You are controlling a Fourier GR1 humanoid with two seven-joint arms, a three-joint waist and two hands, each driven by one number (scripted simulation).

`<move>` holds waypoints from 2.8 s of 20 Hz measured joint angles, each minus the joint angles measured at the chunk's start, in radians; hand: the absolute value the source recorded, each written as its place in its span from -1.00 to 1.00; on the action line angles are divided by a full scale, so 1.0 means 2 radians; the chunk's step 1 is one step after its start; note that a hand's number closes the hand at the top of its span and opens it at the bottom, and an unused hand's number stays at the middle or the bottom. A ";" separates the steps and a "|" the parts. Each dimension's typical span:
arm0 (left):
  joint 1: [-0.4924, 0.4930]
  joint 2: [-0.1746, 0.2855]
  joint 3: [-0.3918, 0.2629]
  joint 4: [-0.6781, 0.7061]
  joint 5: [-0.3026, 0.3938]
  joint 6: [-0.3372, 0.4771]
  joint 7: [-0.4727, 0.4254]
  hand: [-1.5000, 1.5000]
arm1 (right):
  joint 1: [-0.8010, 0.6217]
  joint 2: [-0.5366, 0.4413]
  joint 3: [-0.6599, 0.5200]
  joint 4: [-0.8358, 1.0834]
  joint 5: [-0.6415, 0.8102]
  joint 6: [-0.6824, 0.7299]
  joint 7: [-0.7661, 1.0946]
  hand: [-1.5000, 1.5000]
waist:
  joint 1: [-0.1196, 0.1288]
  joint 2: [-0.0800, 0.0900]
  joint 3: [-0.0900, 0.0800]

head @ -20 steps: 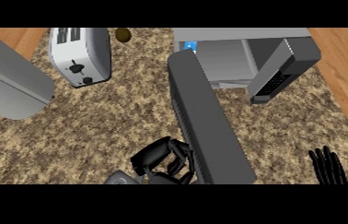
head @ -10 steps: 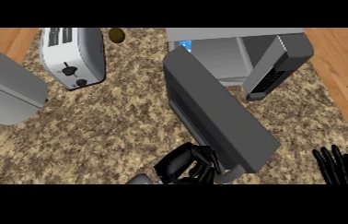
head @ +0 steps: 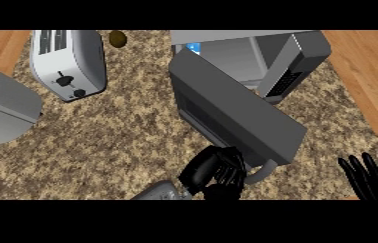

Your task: Pick up the milk, place it into the microwave and close the microwave

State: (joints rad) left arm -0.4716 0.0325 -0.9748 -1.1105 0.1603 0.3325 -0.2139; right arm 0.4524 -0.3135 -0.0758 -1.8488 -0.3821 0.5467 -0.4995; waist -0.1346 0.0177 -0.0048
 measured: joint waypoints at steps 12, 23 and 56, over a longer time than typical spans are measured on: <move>-0.106 -0.013 0.006 0.031 0.103 0.101 -0.010 1.00 | 0.010 -0.012 0.018 -0.075 -0.035 -0.007 0.060 -1.00 | -0.030 0.008 -0.001; -0.192 -0.016 0.039 0.100 0.191 0.121 -0.030 1.00 | 0.006 -0.029 0.013 -0.112 -0.067 -0.021 0.105 -1.00 | -0.050 0.018 0.000; -0.228 -0.017 0.069 0.158 0.347 0.130 -0.153 1.00 | -0.028 -0.070 0.001 -0.157 -0.151 -0.007 0.147 -1.00 | -0.080 0.028 0.002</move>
State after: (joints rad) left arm -0.9274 -0.0007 -0.8360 -0.7938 0.8549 0.5926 -0.5194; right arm 0.3968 -0.4531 -0.0747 -2.1620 -0.6838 0.5335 -0.2063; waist -0.2946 0.0746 -0.0011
